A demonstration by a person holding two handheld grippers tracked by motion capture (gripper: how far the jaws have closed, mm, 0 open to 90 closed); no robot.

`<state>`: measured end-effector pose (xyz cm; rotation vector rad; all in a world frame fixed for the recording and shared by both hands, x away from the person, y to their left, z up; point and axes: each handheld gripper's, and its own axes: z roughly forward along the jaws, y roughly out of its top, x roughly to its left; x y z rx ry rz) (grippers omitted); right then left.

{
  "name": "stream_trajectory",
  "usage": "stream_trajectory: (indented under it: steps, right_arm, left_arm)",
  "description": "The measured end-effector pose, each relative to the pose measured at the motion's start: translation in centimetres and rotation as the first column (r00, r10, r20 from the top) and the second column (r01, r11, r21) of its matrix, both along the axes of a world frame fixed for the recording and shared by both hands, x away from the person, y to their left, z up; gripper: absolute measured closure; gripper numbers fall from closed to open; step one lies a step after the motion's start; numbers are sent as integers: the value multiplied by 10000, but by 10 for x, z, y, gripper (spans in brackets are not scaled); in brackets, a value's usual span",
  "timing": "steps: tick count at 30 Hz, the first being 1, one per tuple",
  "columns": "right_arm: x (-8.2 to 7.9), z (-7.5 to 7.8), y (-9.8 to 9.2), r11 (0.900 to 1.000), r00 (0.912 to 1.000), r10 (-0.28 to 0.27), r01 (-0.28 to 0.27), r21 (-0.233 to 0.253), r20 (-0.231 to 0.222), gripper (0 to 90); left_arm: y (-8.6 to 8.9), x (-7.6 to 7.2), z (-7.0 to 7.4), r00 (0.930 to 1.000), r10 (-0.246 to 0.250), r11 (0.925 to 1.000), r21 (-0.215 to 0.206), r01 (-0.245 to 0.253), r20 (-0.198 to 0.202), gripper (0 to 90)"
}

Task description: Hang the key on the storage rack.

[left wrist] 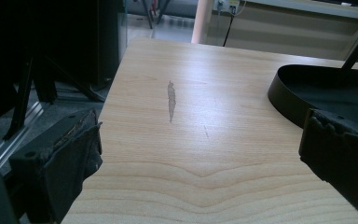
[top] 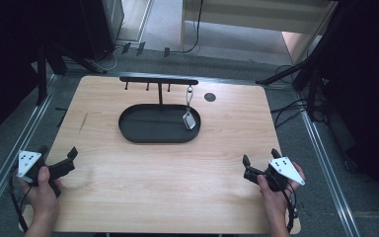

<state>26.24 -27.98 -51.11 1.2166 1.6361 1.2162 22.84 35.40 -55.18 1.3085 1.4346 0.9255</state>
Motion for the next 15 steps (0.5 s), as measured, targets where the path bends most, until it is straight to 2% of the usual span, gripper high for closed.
stream_trajectory:
  steps: [9, 15]
  right_arm:
    - [-12, -13, -31, 9984, 9979, -563, 563, -16, -330, 0]
    - [-22, -20, -55, 9938, 9924, -1064, 1082, 265, -619, 0]
  left_arm:
    - [0, 0, 0, 10000, 1, 10000, -29, -1, -11, 0]
    - [0, 0, 0, 10000, -10, 10000, -38, 10, -21, 0]
